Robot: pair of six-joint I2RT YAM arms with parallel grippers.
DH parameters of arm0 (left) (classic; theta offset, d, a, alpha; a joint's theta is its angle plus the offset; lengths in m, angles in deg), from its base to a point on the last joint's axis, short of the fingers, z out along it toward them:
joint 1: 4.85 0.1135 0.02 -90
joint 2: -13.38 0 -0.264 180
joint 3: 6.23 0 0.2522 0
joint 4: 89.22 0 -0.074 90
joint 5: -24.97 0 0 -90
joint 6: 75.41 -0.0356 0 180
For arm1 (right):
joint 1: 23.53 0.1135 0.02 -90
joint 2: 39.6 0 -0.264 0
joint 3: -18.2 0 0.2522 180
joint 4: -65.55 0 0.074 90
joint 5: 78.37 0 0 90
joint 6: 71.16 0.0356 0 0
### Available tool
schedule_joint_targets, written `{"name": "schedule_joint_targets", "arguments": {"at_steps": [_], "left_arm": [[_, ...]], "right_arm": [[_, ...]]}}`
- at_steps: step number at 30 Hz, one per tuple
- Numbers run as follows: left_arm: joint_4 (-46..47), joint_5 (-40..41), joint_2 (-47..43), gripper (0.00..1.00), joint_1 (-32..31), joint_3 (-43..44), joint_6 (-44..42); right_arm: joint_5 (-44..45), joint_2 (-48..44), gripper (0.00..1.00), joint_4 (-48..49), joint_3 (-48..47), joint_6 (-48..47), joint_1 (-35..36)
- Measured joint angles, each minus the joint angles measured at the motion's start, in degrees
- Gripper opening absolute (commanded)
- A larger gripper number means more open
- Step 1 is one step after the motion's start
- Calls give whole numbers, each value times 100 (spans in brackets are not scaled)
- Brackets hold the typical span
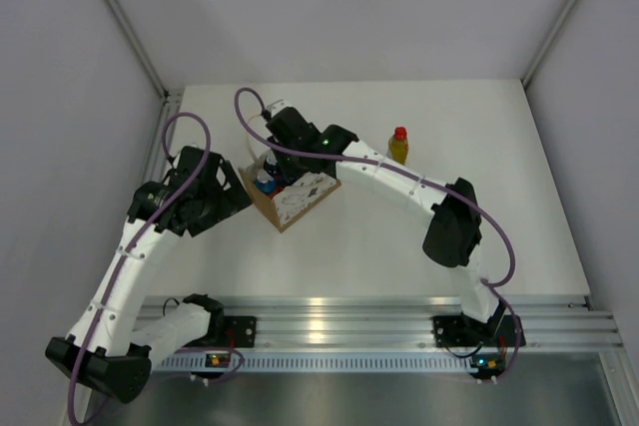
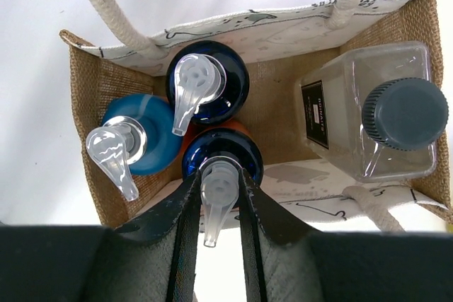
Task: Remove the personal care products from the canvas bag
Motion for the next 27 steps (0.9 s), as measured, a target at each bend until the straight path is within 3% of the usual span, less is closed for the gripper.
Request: {"name": "schedule_joint_targets", "arguments": {"at_steps": [15,20,27], "left_arm": [[0,20,0,98,0,0,2],[0,44,0,98,0,0,2],[0,96,0,98,0,0,2]], "right_arm": [[0,-46,23,57,157,66,0],[-4,-46,0,76,175,76,0],[-7,-50,0,66,157,17,0]]}}
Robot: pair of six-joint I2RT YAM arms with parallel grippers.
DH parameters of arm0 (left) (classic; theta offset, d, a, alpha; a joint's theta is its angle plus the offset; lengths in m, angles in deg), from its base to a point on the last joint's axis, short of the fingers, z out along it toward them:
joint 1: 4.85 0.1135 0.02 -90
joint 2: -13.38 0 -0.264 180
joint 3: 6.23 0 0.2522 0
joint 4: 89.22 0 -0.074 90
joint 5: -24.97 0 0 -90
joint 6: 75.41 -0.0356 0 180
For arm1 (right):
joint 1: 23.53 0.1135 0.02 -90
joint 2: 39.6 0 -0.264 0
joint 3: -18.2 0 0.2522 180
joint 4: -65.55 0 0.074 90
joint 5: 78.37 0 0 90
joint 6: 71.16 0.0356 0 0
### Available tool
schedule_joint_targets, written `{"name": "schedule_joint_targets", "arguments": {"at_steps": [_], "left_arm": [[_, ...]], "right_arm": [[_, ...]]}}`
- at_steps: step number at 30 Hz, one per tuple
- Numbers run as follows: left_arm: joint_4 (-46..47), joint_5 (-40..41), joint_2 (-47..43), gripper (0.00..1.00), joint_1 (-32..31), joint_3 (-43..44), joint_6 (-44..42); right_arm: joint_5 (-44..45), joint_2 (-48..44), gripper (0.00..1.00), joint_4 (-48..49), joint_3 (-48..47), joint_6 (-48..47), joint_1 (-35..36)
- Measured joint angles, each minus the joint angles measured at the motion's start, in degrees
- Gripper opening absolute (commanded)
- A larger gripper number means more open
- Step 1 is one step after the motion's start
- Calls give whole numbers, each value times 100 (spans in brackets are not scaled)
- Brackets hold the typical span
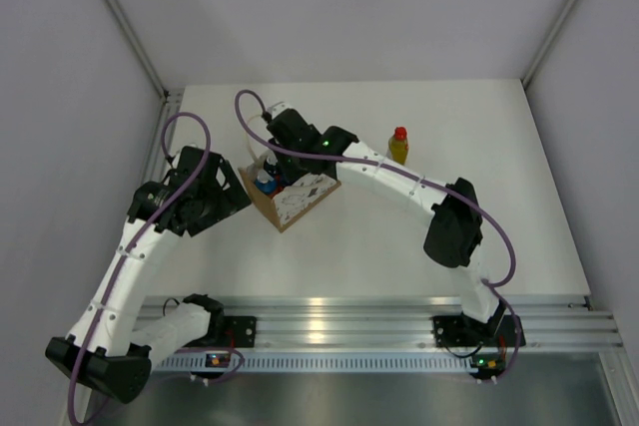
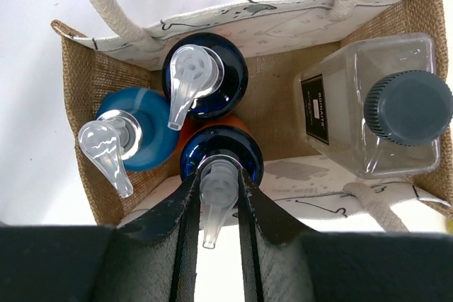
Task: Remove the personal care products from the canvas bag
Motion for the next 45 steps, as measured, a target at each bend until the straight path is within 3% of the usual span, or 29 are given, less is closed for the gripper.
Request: {"name": "schedule_joint_targets", "arguments": {"at_steps": [17,45], "left_arm": [[0,7,-2,98,0,0,0],[4,-9,103,98,0,0,0]], "right_arm": [[269,-177,0,-332,-446,-444,0],[1075,-2026,0,-588,-1207,-669,-343]]}}
